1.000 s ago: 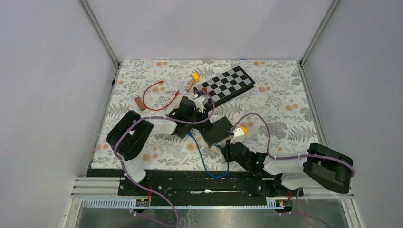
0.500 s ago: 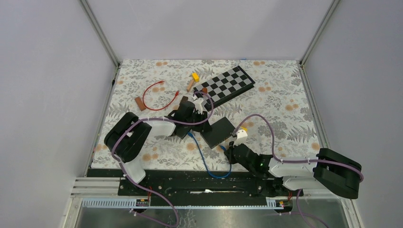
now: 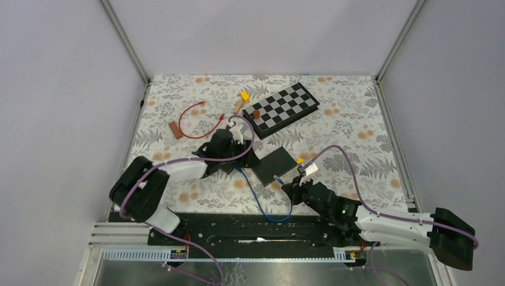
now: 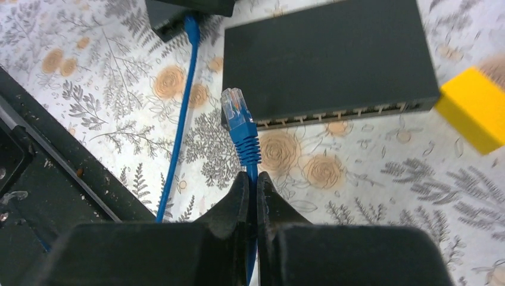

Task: Insert the plug into the switch port
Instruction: Insert the connector into the switch port.

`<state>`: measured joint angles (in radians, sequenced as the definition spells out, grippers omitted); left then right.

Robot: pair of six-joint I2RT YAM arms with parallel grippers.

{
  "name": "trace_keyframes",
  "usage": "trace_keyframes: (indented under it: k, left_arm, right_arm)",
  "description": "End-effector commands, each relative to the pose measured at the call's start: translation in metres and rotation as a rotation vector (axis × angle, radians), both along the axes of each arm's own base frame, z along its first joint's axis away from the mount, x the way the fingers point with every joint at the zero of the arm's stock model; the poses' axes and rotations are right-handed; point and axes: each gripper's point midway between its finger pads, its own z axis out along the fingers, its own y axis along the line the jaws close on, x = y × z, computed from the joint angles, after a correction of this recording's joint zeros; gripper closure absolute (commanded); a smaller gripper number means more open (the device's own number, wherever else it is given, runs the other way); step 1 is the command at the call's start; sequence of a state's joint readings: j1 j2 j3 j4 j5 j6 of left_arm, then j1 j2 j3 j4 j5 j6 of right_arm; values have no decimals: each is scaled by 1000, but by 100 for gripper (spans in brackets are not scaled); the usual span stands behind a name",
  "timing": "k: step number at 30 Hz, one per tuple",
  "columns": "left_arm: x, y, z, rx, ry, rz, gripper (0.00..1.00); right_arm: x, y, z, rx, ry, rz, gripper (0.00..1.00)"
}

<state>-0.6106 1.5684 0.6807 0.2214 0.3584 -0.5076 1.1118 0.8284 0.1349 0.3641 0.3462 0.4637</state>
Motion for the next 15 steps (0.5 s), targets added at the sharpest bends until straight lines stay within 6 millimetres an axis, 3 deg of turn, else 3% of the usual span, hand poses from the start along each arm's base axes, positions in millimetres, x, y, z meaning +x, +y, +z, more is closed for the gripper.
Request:
trace_keyframes:
  k: [1,5,7,12,15]
  left_arm:
    - [1,-20,90,-298,-145,1,42]
    - [-25,-27,134,-513,-150,-55,39]
    - [-37,-31,146,-575,-143,-79,38]
    - [-58,-43,160,-668,-127,-106,36]
    - [-65,-52,158,-692,-105,-125,36]
  right_arm:
    - [10,-2,29,-1,-177,31,100]
    - [23,-5,58,49,-281,-19,100]
    - [26,-4,66,67,-299,-37,100]
    - [27,8,80,140,-282,-36,100]
    - [24,14,89,217,-275,-31,100]
